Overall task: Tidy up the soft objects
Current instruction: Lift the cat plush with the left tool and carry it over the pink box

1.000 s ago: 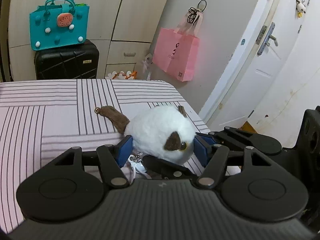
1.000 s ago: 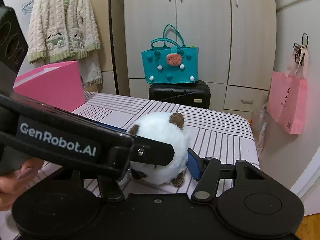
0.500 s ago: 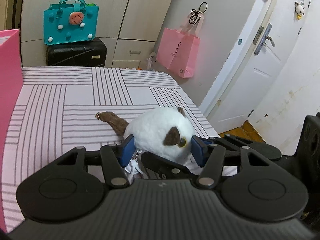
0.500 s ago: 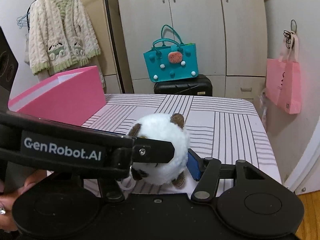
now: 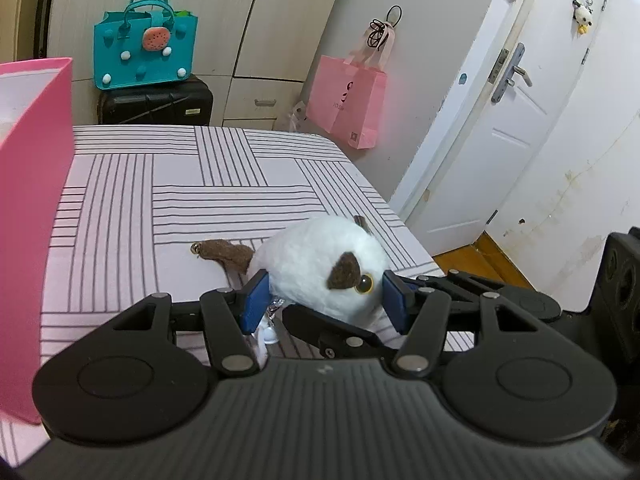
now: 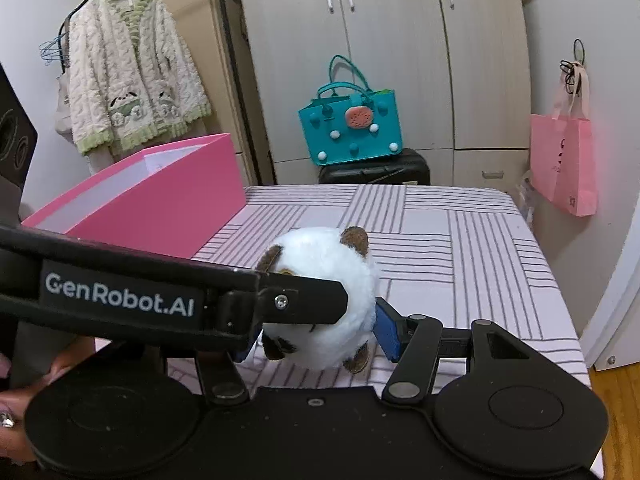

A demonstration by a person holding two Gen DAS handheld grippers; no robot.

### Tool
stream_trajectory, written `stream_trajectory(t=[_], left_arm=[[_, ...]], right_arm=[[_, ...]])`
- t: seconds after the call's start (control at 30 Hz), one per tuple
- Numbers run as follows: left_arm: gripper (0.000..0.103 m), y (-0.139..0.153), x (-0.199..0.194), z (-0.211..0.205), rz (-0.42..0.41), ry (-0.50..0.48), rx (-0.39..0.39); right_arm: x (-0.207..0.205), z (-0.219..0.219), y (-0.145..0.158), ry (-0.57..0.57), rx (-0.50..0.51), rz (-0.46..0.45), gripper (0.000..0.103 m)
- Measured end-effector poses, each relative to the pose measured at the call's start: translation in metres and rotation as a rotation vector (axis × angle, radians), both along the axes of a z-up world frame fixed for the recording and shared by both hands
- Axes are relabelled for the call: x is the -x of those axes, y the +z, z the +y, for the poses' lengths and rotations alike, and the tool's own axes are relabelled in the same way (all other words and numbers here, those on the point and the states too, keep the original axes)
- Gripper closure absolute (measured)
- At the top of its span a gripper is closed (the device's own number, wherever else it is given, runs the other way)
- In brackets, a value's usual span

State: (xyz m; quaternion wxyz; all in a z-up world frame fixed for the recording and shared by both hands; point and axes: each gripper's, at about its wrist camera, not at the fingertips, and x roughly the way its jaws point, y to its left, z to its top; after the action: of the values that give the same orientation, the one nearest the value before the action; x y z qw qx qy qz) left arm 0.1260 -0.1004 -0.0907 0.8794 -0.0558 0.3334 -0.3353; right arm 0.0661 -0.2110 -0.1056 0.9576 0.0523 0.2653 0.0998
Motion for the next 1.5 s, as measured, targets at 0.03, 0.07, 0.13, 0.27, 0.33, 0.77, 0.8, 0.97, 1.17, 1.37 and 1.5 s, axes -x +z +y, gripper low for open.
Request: stream_trajectory(t=[0.03,0.07,0.13,0.27,0.33,0.77,0.8,0.97,1.17,1.37,1.5], left_arm=[[0.045,0.001,0.003,0.004,0.000,-0.002,-0.002],[0.045,0.002,0.005,0.006,-0.001,-0.004,-0.005],[0.045,0.005,0.011,0.013,-0.010,-0.014,-0.015],[0.045,0.012,0.017,0.026,-0.006,-0.026,-0.003],[0.045,0.016,0.020,0.034,0.001,-0.031,0.004],[0.045,0.043,0.036,0.069,0.078,-0.053,-0.049],[0.045,0.045,0.038,0.072,0.082,-0.053,-0.053],[0.046,0.058,0.052,0.094,0.071,-0.037,-0.052],[0.046,0.084,0.074,0.121,-0.011,-0.004,-0.038],[0.046,0.111,0.081,0.148,-0.048,0.027,-0.033],[0.046,0.127,0.079,0.161,-0.081,0.058,-0.041]], right_arm=[[0.002,0.002,0.001,0.007,-0.002,0.002,0.039],[0.004,0.004,0.001,0.015,-0.003,0.005,0.039],[0.008,0.009,0.004,0.034,-0.002,0.005,0.039],[0.016,0.021,0.013,0.052,0.017,0.000,0.039],[0.021,0.027,0.018,0.059,0.032,-0.010,0.039],[0.040,0.054,0.040,0.142,0.037,0.013,0.039],[0.042,0.058,0.042,0.156,0.043,0.011,0.039],[0.050,0.075,0.056,0.207,0.074,-0.011,0.039],[0.057,0.100,0.084,0.272,0.118,-0.081,0.039],[0.051,0.116,0.110,0.344,0.110,-0.106,0.039],[0.039,0.130,0.126,0.378,0.116,-0.123,0.039]])
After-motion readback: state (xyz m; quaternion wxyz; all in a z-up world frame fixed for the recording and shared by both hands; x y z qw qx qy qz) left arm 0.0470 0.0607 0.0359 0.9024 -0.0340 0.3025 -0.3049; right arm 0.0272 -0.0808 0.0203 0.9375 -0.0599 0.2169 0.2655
